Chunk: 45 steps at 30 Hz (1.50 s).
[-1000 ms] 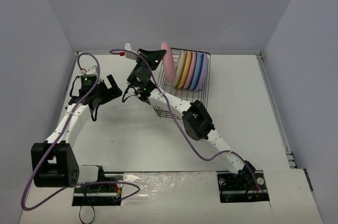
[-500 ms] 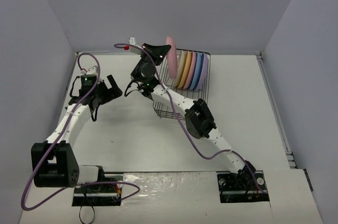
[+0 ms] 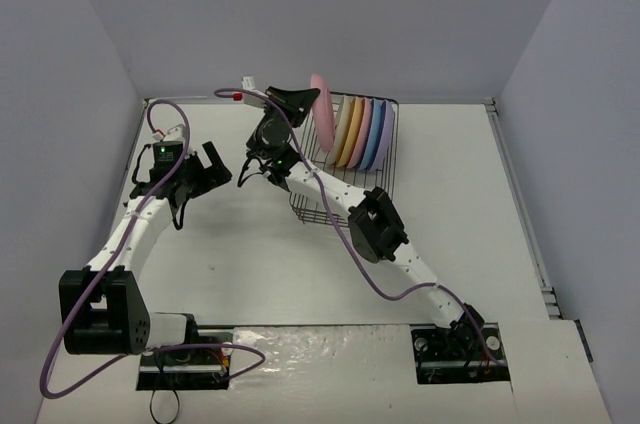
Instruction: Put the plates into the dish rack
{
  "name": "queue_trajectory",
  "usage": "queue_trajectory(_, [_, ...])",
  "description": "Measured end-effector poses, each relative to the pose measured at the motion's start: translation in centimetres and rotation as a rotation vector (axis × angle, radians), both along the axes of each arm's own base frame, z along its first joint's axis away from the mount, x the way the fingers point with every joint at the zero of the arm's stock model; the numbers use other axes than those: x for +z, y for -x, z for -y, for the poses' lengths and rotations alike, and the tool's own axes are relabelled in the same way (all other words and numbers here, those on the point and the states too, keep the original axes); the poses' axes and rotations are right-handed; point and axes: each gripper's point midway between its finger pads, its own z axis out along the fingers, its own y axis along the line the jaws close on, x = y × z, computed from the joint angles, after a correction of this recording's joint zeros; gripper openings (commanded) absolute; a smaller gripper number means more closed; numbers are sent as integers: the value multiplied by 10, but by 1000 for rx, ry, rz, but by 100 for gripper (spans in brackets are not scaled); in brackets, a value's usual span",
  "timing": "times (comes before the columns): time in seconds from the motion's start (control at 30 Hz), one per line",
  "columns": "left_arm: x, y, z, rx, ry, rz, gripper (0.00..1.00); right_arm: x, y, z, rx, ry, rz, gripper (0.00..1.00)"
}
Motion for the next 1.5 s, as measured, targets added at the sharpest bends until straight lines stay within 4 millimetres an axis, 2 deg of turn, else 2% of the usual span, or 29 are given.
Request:
queue_trajectory(0.2, [-2,0,0,-1,1,-5,97,-28,-11,-6,11,46,-36,0])
queue_trajectory(0.53, [-5,0,0,-2,2,-13,97,-30,-12,-4,-3,-51,-10,0])
queue_trajectory(0.73, [-5,0,0,-2,1,-13,97,-56,-16,4,-48,-115,-10,13])
queue_trajectory(0.83, [-5,0,0,-2,1,-13,97,-72,-17,7,-70,-135,-16,28])
queue_trajectory(0.93, [-5,0,0,-3,1,-13,97,-81,-17,8,-83,-153,-14,68])
queue_trajectory(1.03, [-5,0,0,-4,-1,-13,97,-82,-16,10,-92,-180,-1,98])
queue_trajectory(1.13, [-5,0,0,-4,-1,-13,97,-81,-14,10,-96,-201,12,100])
queue_trajectory(1.23, [-5,0,0,-5,-1,-13,97,-77,-13,9,-91,-228,28,100])
queue_trajectory(1.33, [-4,0,0,-8,-5,-11,97,-60,-8,9,-85,-265,37,100])
queue_trajectory(1.4, [-2,0,0,-12,-6,-4,97,-36,1,13,-83,-302,48,100])
queue_trajectory(1.5, [5,2,1,-24,-8,15,97,11,20,32,-70,-386,76,100])
